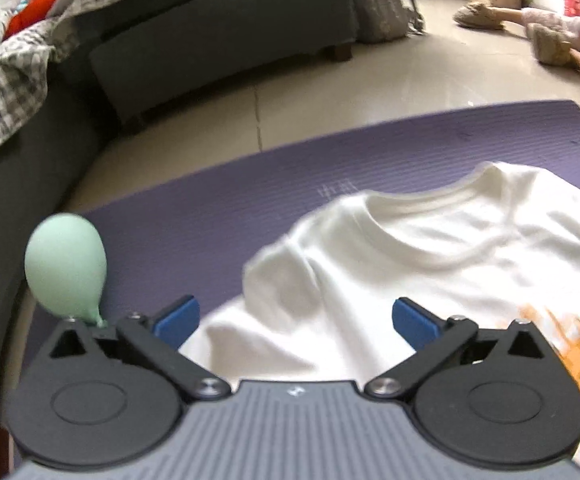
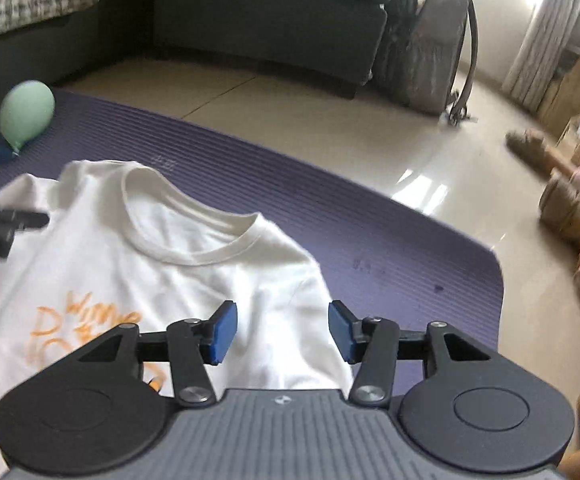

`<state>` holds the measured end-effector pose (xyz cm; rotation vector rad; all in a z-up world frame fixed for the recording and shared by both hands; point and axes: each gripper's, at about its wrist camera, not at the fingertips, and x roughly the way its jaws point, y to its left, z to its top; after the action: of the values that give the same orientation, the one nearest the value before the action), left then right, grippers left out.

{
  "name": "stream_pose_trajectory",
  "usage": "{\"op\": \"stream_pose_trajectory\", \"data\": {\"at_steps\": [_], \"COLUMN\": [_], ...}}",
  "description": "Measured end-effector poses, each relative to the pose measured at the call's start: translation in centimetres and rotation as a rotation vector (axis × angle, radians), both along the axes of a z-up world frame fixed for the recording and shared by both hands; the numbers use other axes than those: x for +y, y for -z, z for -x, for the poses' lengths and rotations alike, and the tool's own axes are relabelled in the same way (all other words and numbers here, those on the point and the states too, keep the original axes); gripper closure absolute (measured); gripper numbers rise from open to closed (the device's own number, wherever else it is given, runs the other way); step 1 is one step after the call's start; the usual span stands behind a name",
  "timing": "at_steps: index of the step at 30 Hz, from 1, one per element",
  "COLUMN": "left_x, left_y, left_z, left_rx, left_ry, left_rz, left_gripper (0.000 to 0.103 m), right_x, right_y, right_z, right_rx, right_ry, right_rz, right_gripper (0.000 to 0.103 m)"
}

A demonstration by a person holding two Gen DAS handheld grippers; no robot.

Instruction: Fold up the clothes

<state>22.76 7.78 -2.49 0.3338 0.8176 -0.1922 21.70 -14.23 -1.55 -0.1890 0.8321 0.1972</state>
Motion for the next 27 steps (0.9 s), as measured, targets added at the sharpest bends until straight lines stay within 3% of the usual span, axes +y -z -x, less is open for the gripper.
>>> {"op": "stream_pose_trajectory", "data": {"at_steps": [6,9,13,20,25,27], "left_x": [-0.6,0.1,1.5,5.5,8.2,8.6], "left_y": [-0.2,0.1,0.9,1.6,1.3,1.3], "left_z": [5.8,9.4,12.7,18.2,21.0,21.8], "left_rx": [0.055,0.118,0.192,0.287,0.314,0.316], "left_ry": [0.099,0.122,0.104,0.011,-0.036,-0.035], "left_rz": [-0.028,0.005,0.048,0.123,0.179,0.191], "left_gripper": [0.000,0.000,0.000,0.000,0.001,0.001], "right_x": [-0.6,-0.4,0.3,4.1,5.9,6.1], "right_y": [0.5,0.9,1.7,4.0,5.4,5.2], "right_z": [3.7,6.1,8.7,11.4,12.0,12.6], "right_rx": [0.126,0.189,0.274,0.296,0.302,0.295], "right_ry": [-0.056,-0.120,-0.212,-0.321,-0.353,-0.386], "right_rz": [-0.005,-0.025,-0.087,-0.067,-0.013,-0.008], "right_gripper": [0.052,0.052,0.052,0.052,0.068,0.093]}}
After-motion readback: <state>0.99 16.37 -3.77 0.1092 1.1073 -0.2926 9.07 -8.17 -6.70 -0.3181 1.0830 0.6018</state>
